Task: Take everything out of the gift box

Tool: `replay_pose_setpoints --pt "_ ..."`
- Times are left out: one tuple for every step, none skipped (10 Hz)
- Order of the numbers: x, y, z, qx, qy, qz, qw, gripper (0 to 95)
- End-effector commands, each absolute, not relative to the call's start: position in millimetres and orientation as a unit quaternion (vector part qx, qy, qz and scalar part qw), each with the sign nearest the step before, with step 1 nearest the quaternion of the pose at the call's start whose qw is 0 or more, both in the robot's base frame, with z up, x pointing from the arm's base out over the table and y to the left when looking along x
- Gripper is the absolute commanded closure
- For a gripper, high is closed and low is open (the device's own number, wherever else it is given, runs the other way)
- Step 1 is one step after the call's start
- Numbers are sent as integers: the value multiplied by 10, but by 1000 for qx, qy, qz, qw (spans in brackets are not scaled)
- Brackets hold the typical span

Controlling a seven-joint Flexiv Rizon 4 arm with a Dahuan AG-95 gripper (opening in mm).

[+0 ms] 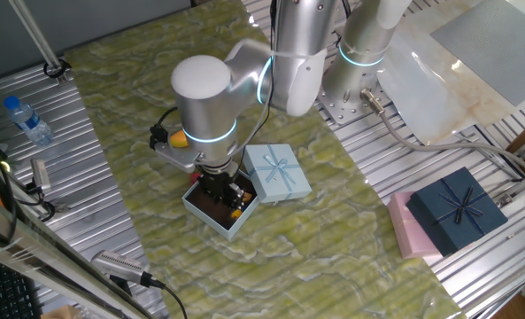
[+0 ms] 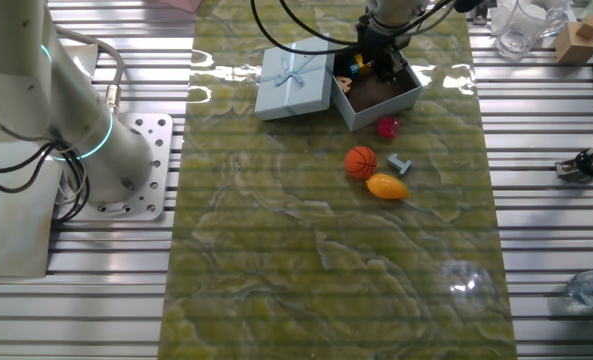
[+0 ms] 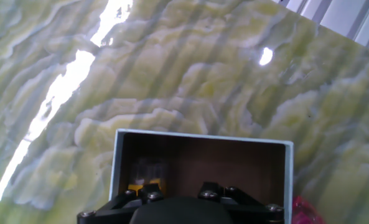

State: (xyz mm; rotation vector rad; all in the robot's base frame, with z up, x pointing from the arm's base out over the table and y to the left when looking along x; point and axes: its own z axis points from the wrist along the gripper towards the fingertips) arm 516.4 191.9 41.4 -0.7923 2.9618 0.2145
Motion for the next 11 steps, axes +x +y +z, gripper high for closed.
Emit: replay_pose_setpoints --pt "5173 1927 400 -257 963 70 36 570" --pt "5173 1926 398 -257 963 70 36 570" --pt "5173 1925 396 -258 963 69 36 570" --pt "5175 1930 389 -258 963 69 36 570" --pt "5178 1936 376 -257 963 69 37 570" --pt "5185 1940 366 -257 963 68 37 570" --pt "5187 1944 355 -256 964 67 38 570" --pt "5188 1944 353 -256 964 67 38 570" --pt "5187 1943 354 -256 964 67 38 570" --pt "5190 1941 353 -256 964 66 39 570" --pt "5205 1930 345 -257 964 62 41 570"
